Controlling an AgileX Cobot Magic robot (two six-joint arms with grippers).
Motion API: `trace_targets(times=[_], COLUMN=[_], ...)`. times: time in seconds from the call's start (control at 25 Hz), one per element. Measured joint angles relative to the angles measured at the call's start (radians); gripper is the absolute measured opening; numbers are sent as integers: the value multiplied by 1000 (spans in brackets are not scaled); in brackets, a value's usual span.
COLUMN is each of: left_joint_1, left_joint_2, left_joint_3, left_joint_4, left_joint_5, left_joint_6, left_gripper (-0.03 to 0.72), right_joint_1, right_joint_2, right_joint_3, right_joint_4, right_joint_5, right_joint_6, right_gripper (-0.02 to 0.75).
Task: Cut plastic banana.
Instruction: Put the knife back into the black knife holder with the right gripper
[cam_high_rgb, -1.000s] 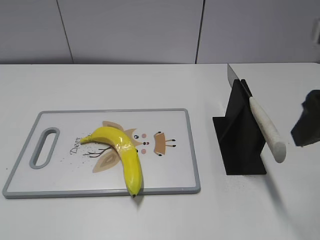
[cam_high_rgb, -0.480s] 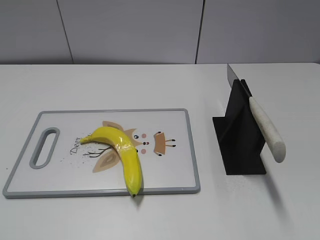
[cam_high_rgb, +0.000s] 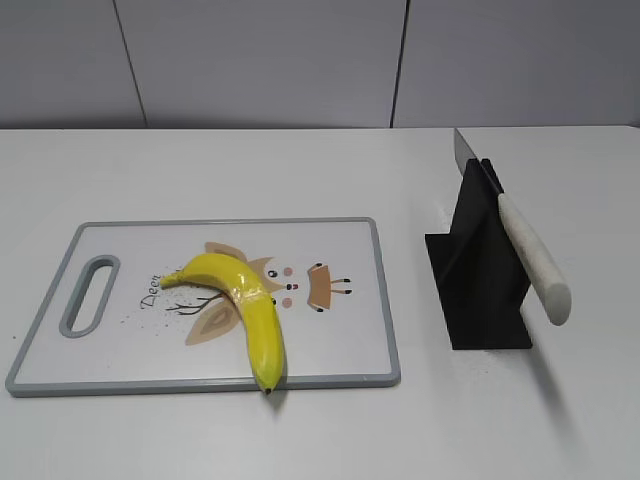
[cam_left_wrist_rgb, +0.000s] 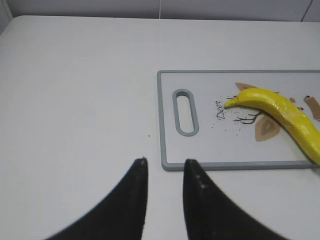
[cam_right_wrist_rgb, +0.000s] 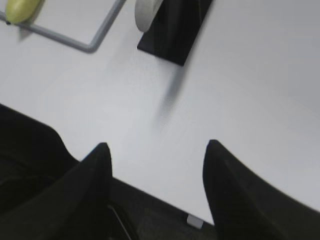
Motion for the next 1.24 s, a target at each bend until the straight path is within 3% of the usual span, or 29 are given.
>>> trace_targets(times=[0.4, 0.84, 1.24], left_joint_1=[0, 0, 0], left_joint_2=[0, -1, -1], left_joint_3=[0, 1, 1], left_joint_4=[0, 0, 0], left_joint_5=[0, 0, 0], left_joint_6=[0, 0, 0], left_gripper=[235, 236, 236], right_joint_1=[-17, -336, -362], right_joint_2=[-239, -243, -243], right_joint_3=[0, 0, 0], right_joint_4=[2, 26, 27], right_joint_5=[-21, -23, -26], right_joint_6=[0, 0, 0], right_gripper=[406, 395, 352])
